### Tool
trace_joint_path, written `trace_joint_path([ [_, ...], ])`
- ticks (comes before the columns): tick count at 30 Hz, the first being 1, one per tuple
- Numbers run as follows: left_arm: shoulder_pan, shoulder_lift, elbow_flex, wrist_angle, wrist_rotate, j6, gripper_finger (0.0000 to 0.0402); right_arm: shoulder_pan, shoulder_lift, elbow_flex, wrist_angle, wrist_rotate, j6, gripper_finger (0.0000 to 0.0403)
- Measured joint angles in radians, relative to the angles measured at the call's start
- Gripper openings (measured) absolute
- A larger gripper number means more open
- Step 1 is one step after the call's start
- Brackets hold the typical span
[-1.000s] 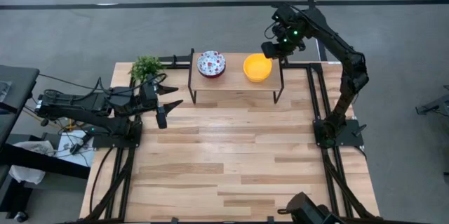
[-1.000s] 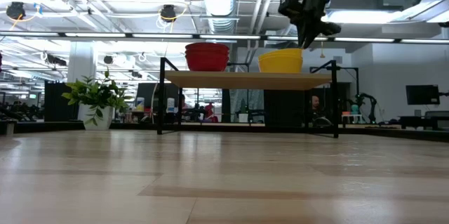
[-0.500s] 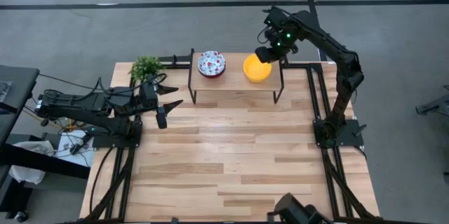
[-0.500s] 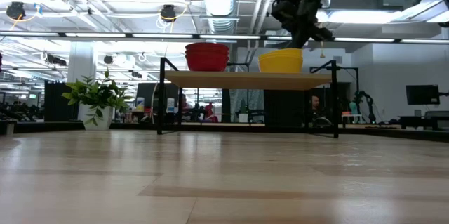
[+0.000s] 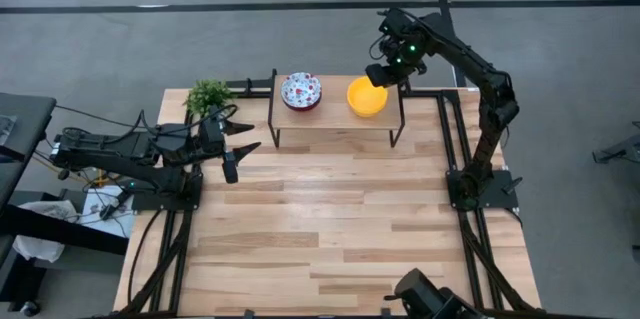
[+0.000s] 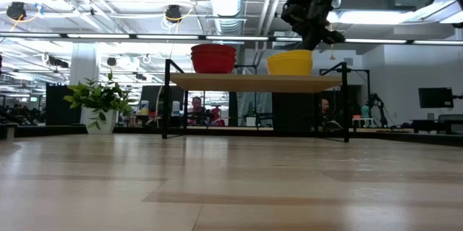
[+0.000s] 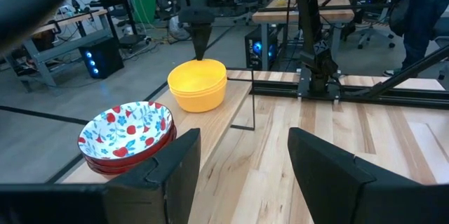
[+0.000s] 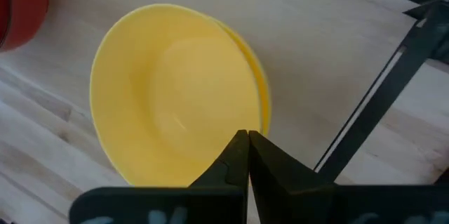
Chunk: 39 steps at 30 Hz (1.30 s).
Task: Pick & Place Mini bowls
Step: Stack the yellow bowl on the yellow bowls on the shelf, then return to Home Position
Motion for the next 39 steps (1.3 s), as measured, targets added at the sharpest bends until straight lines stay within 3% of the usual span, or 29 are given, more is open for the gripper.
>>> trace_joint_path([
  [15,0.000,0.000,0.000,0.000,0.000,0.000,0.0214,0.005,-0.004,-0.067,0.065,-0.032,0.001,0.0000],
  [24,0.000,-0.001,0.000,-0.009,-0.001,0.003,0.0214,0.033,-0.017,0.042,0.012,-0.022,-0.034,0.0000],
  [31,0.000,-0.054,0.000,-0.060,-0.032,-0.022,0.0214,0.101,-0.099,0.051,0.041,0.021,-0.160,0.0000],
  [39,0.000,-0.172,-0.008,-0.125,0.002,-0.093,0.0214,0.146,-0.254,0.038,0.132,0.035,-0.217,0.0000],
])
